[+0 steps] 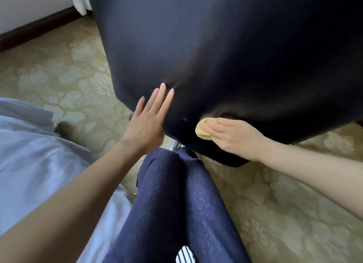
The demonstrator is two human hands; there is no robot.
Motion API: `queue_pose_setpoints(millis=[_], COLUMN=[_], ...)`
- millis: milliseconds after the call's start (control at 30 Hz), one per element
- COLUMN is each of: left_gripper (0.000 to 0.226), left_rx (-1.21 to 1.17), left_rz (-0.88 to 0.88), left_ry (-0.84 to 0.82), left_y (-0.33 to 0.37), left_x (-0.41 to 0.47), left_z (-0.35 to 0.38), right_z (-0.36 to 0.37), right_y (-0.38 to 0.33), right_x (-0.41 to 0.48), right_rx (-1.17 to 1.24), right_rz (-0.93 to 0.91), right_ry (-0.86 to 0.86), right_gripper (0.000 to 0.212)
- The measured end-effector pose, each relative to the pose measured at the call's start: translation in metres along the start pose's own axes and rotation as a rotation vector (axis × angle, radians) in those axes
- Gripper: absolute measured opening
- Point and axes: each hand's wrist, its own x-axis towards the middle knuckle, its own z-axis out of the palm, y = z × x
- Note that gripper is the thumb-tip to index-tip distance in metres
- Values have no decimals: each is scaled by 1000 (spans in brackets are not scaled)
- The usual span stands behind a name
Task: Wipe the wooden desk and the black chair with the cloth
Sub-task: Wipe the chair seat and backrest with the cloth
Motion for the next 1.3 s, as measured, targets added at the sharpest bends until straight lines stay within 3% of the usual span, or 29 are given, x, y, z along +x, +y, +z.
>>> queue_pose_setpoints(millis=[233, 533, 633, 800, 933, 1033, 1300], left_gripper=[104, 106, 103, 103, 101, 101, 103], left_rx=[119, 154, 157, 155, 168, 153, 86], left_rz=[54, 25, -6, -34, -46, -64, -120], left_ry=[1, -16, -27, -43, -59, -50, 11], left_y=[-10, -5, 0, 2, 4, 10, 24], left_x=[2, 8, 8, 7, 7, 7, 5], left_z=[-1, 13, 13, 8, 8, 10, 16], right_z=[-14, 40, 62, 74, 77, 64, 16], right_y=[11, -23, -39, -64, -68, -53, -18], right_x=[46, 80, 67, 13, -61, -91, -83], right_rx=[4, 71, 0, 123, -33, -16, 85], right_rz=[164, 102, -9, -81, -233, -220, 125], right_ry=[137, -37, -87, -201, -346, -389, 65], right_gripper=[26, 25, 29, 27, 35, 27, 25])
